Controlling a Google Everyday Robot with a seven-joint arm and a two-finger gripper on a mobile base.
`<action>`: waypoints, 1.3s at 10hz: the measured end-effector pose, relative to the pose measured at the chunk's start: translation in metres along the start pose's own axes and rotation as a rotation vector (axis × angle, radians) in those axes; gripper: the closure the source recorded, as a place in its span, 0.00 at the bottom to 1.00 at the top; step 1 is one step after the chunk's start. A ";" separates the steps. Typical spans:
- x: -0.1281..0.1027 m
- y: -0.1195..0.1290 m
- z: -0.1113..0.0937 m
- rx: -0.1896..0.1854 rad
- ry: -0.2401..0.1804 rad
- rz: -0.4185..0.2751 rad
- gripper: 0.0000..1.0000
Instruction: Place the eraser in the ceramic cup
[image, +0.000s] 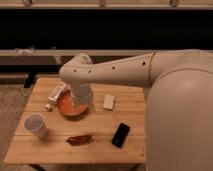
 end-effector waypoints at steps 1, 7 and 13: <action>0.000 0.000 0.000 0.000 0.000 0.000 0.35; 0.000 0.000 0.000 -0.001 -0.001 0.000 0.35; 0.001 -0.086 0.005 0.073 -0.009 0.186 0.35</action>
